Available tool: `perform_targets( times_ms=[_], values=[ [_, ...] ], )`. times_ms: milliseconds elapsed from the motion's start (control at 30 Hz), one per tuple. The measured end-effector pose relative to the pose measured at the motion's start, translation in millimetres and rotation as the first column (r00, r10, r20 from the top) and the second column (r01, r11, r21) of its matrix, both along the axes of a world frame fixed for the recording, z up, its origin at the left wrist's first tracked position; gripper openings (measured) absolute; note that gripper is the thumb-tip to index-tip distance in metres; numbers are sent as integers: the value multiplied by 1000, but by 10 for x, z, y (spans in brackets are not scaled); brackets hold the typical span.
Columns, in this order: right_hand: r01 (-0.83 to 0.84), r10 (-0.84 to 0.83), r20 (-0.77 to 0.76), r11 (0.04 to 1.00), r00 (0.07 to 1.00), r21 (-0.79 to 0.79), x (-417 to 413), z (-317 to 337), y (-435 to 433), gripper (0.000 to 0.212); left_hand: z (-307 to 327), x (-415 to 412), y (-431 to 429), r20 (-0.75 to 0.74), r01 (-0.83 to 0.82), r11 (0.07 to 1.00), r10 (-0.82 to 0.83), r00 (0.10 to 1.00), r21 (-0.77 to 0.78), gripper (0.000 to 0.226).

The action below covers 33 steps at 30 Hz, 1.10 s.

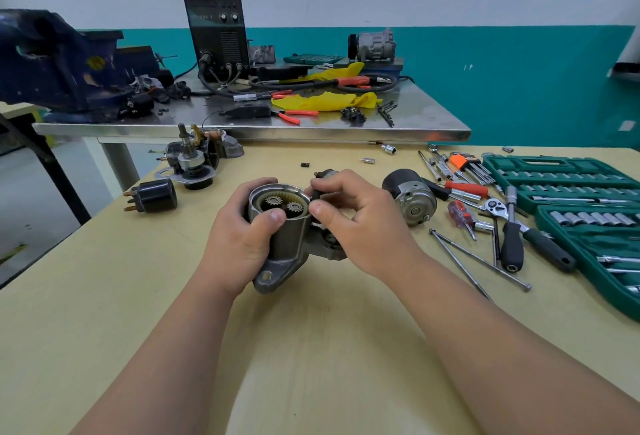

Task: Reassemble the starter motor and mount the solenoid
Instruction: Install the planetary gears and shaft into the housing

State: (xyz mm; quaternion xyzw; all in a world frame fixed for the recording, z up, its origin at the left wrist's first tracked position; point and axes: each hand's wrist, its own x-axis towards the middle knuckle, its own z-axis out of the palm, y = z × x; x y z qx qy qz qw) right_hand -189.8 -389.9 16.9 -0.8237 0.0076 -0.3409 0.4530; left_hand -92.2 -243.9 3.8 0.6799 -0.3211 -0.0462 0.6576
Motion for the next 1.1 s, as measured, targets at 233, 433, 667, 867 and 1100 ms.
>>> perform_targets(
  times_ms=[233,433,667,867,1100],
  values=[
    [-67,65,-17,994,998,-84,13,-36,-30,24,-21,40,12,-8,13,999,-13,1000,-39,55],
    [40,-34,30,970,999,-242,-5,-135,-21,28,-73,71,-14,28,-16,998,17,999,-59,50],
    [-76,47,-205,988,978,-137,-6,-191,-38,46,-50,69,11,75,-157,987,158,985,-24,58],
    [-125,48,-258,949,965,-289,4,-52,-60,65,-52,5,-35,-370,-13,974,-73,926,-224,59],
    [-97,22,-188,912,982,-399,-39,-37,-67,57,-130,123,-54,-524,141,940,-293,800,-310,37]
  ],
)
